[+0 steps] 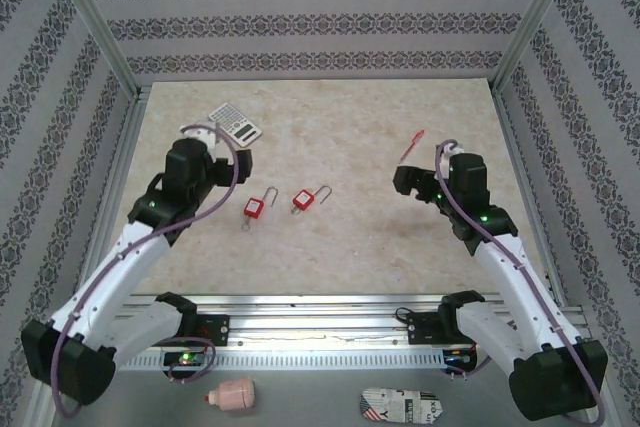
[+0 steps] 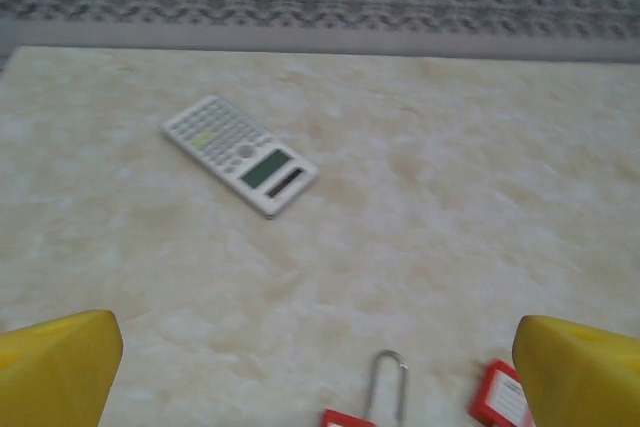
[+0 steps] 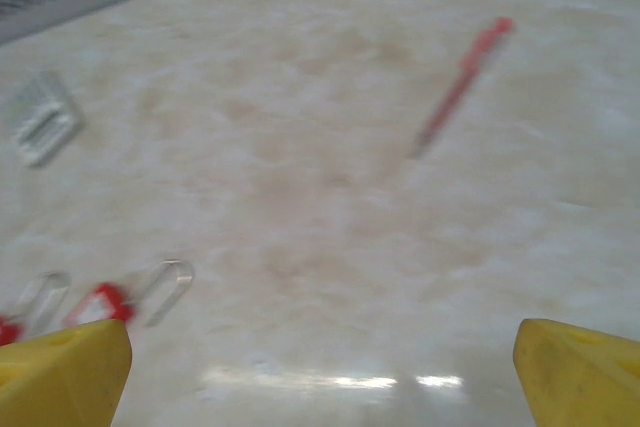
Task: Unlock with the key
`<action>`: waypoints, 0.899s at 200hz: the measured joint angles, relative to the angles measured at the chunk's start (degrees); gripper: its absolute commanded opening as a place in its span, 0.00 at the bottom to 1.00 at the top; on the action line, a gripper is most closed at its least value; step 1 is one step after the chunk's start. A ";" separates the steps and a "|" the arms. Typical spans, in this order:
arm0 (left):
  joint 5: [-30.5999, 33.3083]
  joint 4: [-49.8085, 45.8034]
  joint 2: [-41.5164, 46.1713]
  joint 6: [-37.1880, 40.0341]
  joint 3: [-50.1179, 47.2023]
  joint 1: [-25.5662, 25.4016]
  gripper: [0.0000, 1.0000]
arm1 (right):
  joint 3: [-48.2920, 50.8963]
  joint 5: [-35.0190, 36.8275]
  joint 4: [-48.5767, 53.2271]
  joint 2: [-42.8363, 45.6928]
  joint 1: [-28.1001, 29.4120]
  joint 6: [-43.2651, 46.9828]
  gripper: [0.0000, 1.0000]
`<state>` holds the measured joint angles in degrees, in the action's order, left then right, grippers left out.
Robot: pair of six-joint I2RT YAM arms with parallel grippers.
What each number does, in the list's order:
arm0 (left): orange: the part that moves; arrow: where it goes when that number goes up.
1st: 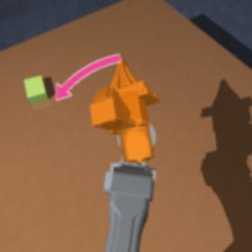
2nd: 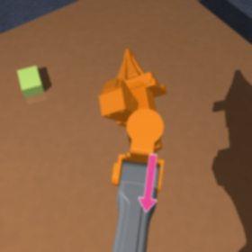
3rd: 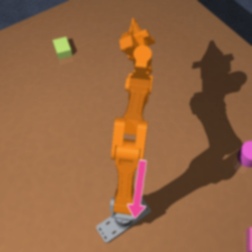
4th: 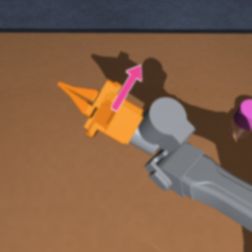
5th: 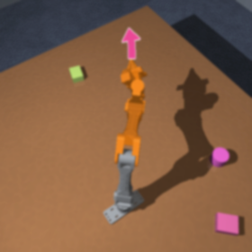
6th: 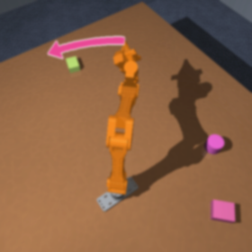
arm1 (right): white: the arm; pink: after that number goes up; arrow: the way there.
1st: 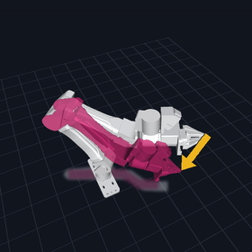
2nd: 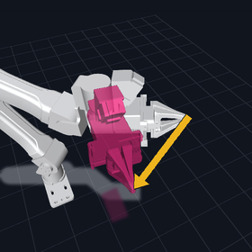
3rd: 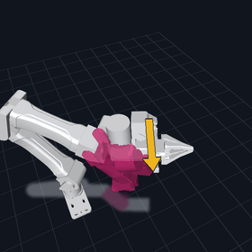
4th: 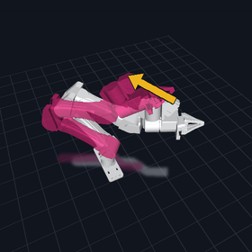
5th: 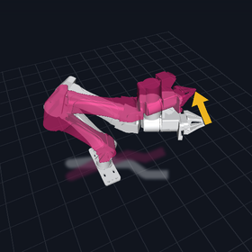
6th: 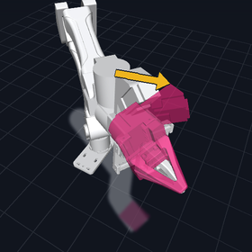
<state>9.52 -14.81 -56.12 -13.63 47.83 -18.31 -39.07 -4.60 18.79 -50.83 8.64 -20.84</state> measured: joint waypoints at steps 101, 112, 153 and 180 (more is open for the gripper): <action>15.32 46.60 -10.93 8.35 -32.41 8.07 1.00 | 23.91 18.93 -41.13 -14.27 -3.30 13.84 0.98; 15.21 51.19 -12.70 9.68 -33.68 8.41 1.00 | 24.96 18.91 -44.87 -14.86 -3.30 15.17 0.98; 10.93 65.13 -20.46 11.61 -35.58 14.10 1.00 | 27.76 18.36 -65.96 -19.96 -3.23 18.56 0.98; 5.60 76.04 -31.89 11.91 -35.34 15.80 0.99 | 28.72 17.68 -78.36 -29.83 -2.64 20.87 0.98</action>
<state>15.11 61.23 -88.01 -1.72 12.49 -2.50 -10.35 13.08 -59.57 -80.66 6.00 0.03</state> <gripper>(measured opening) 0.994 0.979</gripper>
